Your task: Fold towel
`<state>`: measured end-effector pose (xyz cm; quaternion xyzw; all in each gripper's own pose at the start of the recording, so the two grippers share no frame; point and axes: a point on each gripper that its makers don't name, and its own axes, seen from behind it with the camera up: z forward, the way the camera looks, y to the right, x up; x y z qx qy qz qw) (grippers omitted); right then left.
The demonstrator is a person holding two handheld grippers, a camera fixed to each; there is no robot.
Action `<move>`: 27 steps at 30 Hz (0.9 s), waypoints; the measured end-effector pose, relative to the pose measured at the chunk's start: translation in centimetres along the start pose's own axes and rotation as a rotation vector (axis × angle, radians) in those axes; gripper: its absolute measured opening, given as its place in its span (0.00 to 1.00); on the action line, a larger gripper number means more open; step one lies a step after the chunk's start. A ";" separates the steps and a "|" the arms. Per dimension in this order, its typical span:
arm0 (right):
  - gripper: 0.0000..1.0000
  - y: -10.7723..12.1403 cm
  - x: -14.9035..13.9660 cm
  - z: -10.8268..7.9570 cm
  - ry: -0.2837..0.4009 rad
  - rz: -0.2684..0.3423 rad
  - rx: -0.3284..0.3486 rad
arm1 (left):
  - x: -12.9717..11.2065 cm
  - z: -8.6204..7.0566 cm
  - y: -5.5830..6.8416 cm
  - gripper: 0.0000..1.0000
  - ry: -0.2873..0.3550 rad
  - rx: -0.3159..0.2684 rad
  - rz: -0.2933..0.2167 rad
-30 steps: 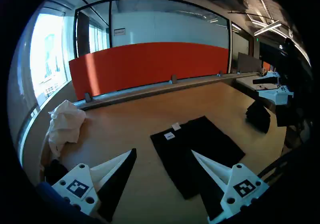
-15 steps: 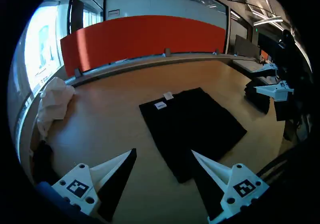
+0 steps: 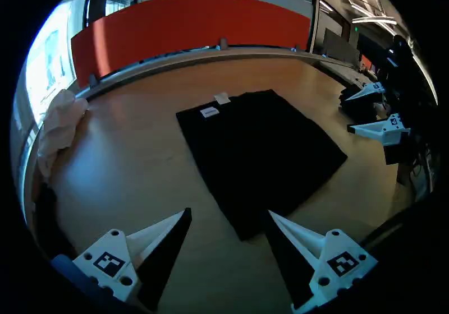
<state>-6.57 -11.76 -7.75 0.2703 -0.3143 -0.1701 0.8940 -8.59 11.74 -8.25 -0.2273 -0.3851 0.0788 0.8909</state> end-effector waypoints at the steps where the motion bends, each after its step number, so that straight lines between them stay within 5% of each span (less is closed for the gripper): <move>1: 1.00 -0.2 -0.4 0.1 -0.009 -0.001 0.006 | -0.3 0.2 0.2 0.90 -0.009 -0.005 0.002; 12: 0.98 -1.8 -3.9 1.0 -0.090 -0.005 0.046 | -3.2 1.8 1.6 0.90 -0.094 -0.048 0.015; 19: 0.85 -2.2 -5.9 1.2 -0.136 0.001 0.074 | -4.0 2.4 2.2 0.89 -0.127 -0.059 0.010; 27: 0.69 -2.8 -7.2 1.5 -0.164 0.011 0.096 | -4.1 2.6 1.8 0.77 -0.137 -0.036 0.019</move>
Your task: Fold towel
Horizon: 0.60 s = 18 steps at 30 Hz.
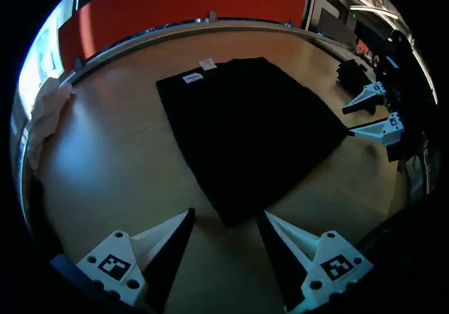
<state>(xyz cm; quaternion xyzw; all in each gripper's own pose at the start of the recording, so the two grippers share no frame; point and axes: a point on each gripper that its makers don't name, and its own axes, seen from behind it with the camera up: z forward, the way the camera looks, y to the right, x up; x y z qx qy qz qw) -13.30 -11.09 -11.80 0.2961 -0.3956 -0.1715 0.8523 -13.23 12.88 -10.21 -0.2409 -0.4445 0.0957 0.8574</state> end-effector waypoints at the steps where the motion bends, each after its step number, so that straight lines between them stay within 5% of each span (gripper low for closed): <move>1: 0.68 -0.1 -0.1 0.1 -0.003 0.001 0.004 | -0.1 0.0 -0.1 0.74 -0.002 0.005 0.001; 9: 0.57 -0.4 -0.7 0.2 -0.020 -0.003 0.015 | -0.4 0.0 -0.1 0.54 -0.011 0.045 0.052; 18: 0.32 -0.9 -1.1 0.1 -0.032 0.020 0.033 | -0.5 0.0 0.7 0.34 -0.018 0.043 0.052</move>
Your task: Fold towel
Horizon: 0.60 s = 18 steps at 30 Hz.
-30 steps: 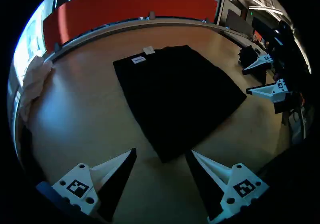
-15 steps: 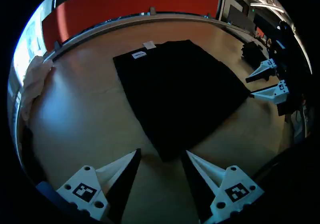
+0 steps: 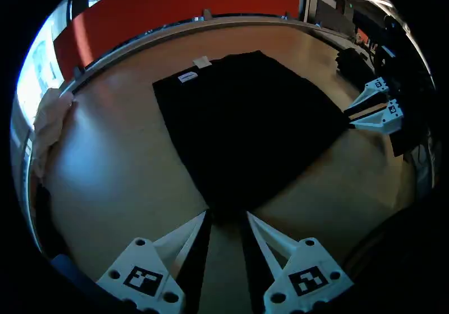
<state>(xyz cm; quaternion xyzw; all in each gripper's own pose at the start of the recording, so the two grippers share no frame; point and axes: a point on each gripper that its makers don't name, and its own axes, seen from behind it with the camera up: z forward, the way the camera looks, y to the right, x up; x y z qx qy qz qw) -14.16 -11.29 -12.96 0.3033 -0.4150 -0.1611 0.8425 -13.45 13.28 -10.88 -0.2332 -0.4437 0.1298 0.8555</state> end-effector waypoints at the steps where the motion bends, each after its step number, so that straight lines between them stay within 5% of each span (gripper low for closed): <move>1: 0.30 0.0 0.0 0.0 0.001 0.000 0.001 | 0.0 0.0 0.0 0.34 0.000 0.001 -0.002; 18: 0.15 -0.2 0.1 0.3 0.000 -0.002 -0.012 | -0.1 0.0 -0.3 0.15 -0.013 0.010 -0.025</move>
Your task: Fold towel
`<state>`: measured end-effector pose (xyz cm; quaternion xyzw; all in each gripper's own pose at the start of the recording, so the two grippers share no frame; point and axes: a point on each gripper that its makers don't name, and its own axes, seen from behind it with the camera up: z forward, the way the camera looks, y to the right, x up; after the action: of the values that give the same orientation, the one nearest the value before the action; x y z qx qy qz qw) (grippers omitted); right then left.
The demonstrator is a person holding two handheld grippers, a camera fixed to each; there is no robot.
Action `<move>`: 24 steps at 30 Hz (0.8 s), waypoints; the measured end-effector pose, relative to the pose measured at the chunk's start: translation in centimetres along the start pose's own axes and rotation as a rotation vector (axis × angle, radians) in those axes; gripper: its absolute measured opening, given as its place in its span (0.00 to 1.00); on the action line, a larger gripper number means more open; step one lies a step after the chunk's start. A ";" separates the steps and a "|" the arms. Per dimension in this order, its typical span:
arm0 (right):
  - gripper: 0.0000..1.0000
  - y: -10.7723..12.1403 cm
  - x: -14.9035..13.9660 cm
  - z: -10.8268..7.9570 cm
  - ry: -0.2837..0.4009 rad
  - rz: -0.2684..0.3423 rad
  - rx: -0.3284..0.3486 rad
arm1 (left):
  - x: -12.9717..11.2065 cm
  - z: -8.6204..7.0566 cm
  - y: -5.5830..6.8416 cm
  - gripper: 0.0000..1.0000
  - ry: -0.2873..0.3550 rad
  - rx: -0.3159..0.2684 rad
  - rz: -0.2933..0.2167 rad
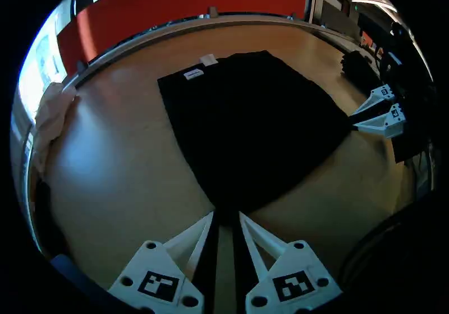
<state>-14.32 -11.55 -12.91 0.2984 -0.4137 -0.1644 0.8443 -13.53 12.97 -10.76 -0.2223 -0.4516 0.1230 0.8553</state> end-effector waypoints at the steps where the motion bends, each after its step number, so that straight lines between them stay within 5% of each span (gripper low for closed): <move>1: 0.15 0.1 0.0 0.0 0.001 0.000 -0.003 | 0.0 0.0 0.0 0.14 0.000 0.000 0.002; 11: 0.14 0.4 1.0 -0.7 0.017 -0.013 -0.004 | 0.6 -0.4 0.2 0.13 0.010 -0.003 -0.023; 24: 0.14 -0.2 3.8 -3.7 0.055 -0.005 0.016 | 2.4 -3.9 0.0 0.13 0.037 -0.015 -0.081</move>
<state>-9.06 -12.33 -12.51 0.3105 -0.3909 -0.1550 0.8525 -8.98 12.92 -10.98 -0.2126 -0.4452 0.0808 0.8661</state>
